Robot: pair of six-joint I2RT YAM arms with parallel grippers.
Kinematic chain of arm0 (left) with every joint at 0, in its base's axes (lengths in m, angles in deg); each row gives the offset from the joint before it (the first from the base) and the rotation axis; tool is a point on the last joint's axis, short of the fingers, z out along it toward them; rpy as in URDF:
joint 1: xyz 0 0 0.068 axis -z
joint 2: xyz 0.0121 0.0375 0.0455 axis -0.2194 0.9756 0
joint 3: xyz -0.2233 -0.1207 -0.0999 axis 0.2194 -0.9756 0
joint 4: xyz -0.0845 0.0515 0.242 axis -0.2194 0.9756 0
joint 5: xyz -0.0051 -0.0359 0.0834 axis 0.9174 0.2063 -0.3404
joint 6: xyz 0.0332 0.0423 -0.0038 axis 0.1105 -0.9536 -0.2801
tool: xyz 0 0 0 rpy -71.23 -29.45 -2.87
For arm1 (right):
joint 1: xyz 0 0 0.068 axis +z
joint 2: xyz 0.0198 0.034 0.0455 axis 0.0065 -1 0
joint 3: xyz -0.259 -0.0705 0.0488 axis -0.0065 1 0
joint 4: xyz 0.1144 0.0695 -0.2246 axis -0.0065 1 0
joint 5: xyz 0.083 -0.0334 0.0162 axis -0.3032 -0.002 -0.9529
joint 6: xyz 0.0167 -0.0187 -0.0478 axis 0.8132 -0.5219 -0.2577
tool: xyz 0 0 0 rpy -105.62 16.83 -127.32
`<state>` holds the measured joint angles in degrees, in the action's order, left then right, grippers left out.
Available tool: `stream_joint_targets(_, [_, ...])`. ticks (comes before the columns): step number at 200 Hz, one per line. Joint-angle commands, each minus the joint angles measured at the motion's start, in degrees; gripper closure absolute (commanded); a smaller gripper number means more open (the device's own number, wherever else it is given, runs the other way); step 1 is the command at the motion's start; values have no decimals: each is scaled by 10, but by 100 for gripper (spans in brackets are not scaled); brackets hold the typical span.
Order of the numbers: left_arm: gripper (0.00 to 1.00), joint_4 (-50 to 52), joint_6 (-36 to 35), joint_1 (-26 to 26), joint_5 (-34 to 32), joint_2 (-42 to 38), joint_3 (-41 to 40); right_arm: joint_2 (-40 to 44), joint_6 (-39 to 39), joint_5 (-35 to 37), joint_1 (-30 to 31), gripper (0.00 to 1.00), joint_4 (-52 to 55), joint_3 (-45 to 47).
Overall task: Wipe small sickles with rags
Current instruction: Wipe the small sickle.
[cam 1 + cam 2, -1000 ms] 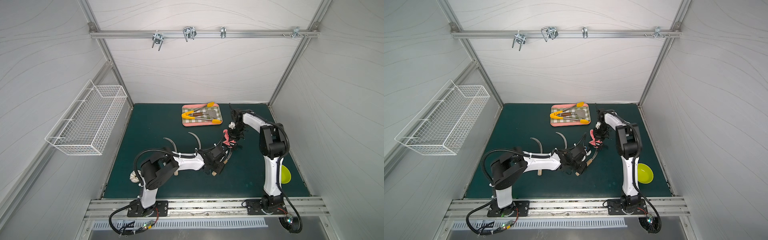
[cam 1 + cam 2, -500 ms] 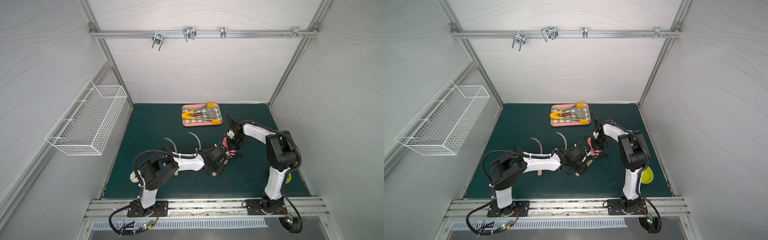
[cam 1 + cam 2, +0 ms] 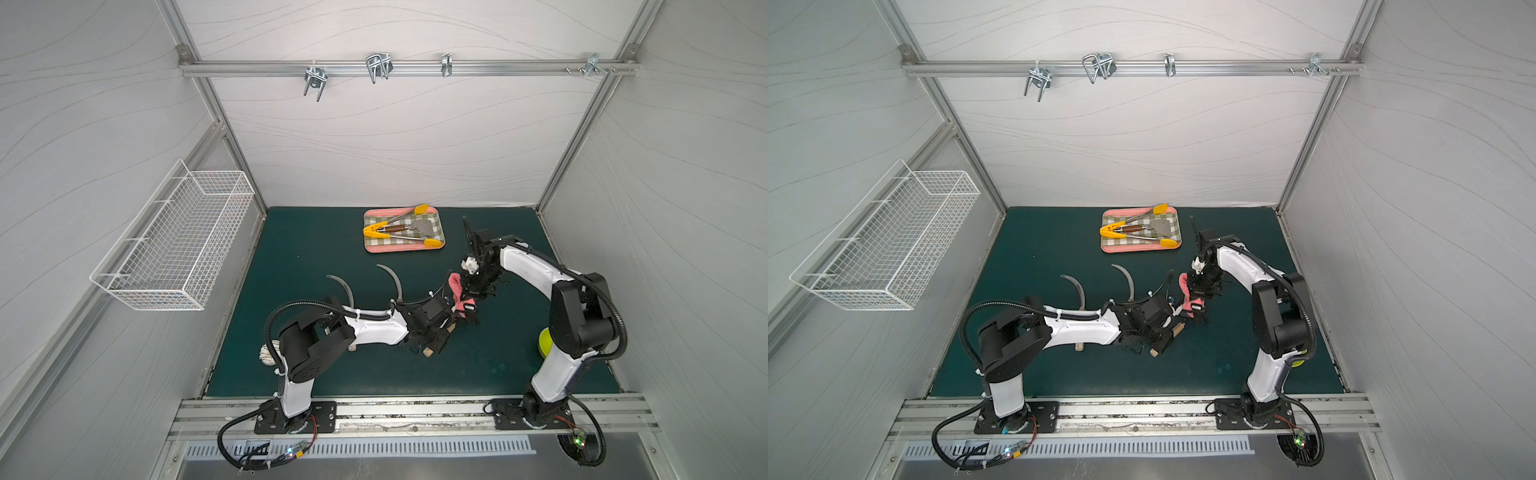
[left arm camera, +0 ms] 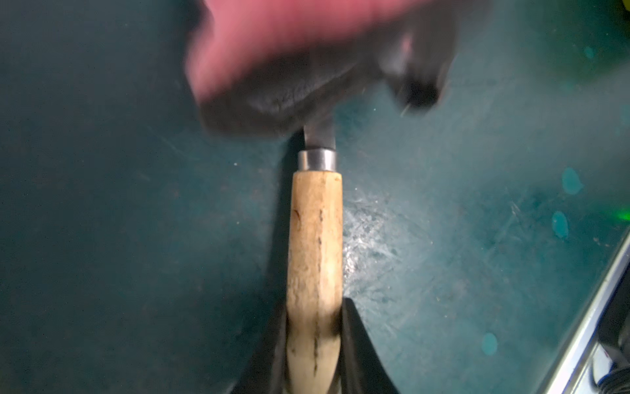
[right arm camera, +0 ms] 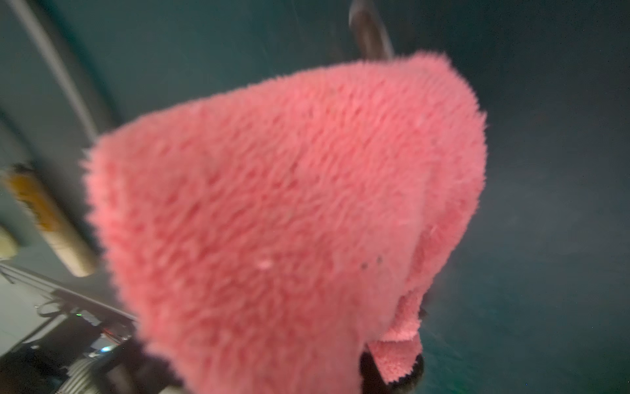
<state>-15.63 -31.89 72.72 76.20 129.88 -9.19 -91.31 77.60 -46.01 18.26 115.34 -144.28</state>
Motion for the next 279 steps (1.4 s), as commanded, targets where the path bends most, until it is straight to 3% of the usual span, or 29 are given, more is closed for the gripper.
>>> stream_joint_targets(1, [100, -7, 8, 1, -9, 0, -4, -45, -28, 5, -17, 85, 60, -81])
stream_joint_targets(45, [100, -4, 10, 2, -8, 4, -5, -200, -50, 30, -22, 86, 76, -191])
stream_joint_targets(93, [100, 4, 7, 2, -13, 6, 3, -266, -60, 71, -16, 86, 80, -178])
stream_joint_targets(141, [100, 10, 13, 2, -29, 9, 13, -193, -51, 70, 6, 85, 47, -44])
stream_joint_targets(222, [100, 0, 22, 2, -50, -3, 1, -27, 28, 20, 60, 85, -40, 205])
stream_joint_targets(245, [100, 0, 26, 2, -53, -5, -3, 13, 46, 5, 64, 85, -51, 237])
stream_joint_targets(279, [100, 15, 22, 2, -50, -3, 3, 71, 46, -1, 39, 85, -31, 211])
